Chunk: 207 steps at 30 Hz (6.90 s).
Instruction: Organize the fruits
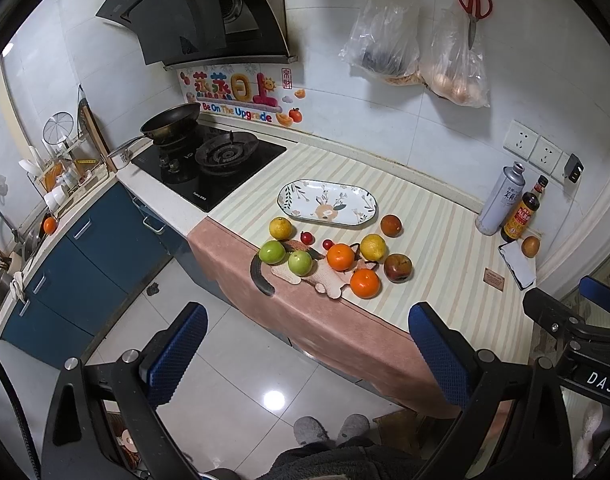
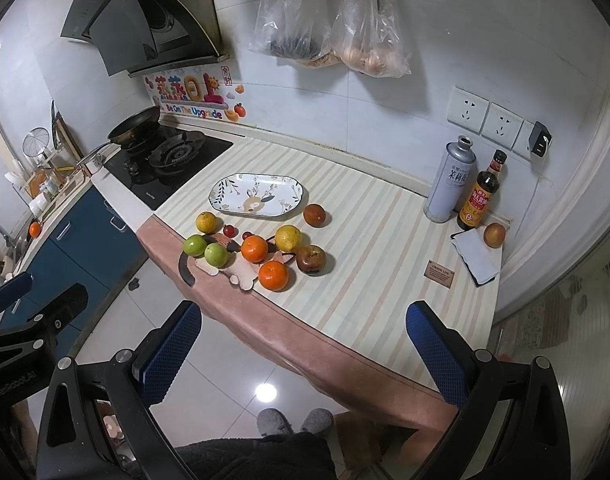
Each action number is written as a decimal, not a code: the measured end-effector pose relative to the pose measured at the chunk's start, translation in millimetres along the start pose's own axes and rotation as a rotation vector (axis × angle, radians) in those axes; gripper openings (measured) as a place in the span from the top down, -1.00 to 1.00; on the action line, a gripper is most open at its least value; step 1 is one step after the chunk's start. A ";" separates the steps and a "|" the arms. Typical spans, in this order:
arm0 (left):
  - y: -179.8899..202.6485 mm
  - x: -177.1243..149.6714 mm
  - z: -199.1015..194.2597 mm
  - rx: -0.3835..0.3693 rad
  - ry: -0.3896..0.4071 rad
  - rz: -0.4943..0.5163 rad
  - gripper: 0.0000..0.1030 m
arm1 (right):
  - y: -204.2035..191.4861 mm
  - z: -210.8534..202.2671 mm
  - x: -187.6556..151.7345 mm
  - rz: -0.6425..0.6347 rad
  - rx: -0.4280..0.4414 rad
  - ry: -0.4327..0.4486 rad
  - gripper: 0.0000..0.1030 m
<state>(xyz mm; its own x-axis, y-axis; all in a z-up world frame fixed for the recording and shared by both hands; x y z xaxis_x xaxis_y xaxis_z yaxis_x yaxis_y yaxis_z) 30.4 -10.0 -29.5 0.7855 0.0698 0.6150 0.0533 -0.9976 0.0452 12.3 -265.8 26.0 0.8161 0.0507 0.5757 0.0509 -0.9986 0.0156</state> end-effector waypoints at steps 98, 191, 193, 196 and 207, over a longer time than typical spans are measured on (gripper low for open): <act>-58.4 72.7 446.7 -0.121 -0.648 0.103 -0.15 | -76.1 450.6 -4.8 0.356 0.156 -0.571 -0.32; -10.4 179.7 239.9 -0.097 -0.220 0.088 -0.73 | -64.3 260.7 154.7 0.062 0.130 -0.171 -0.84; -9.0 179.4 232.0 -0.110 -0.215 0.089 -0.73 | -65.2 251.8 155.7 0.064 0.133 -0.159 -0.84; -6.5 179.1 223.7 -0.128 -0.215 0.087 -0.73 | -65.6 243.3 157.2 0.068 0.144 -0.144 -0.84; -0.7 165.2 268.4 -0.081 -0.289 0.108 -0.97 | -38.8 301.0 132.4 0.176 0.198 -0.244 -0.90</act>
<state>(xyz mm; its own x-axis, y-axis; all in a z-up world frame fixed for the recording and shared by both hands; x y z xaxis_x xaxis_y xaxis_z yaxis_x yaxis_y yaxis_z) 325.7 1.5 -139.3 0.9273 -0.0518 0.3707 -0.0801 -0.9949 0.0612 291.5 -215.3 -144.4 0.9346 -0.0956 0.3426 -0.0117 -0.9709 -0.2391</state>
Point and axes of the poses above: each gripper's, at about its wrist camera, not at the fingertips, and z roughly the way its jaws point, y to its right, x to its top, the point moved 4 cm from there along z, roughly the way its jaws point, and after that the axes turned 7 degrees about -z, right-handed, at the moved point
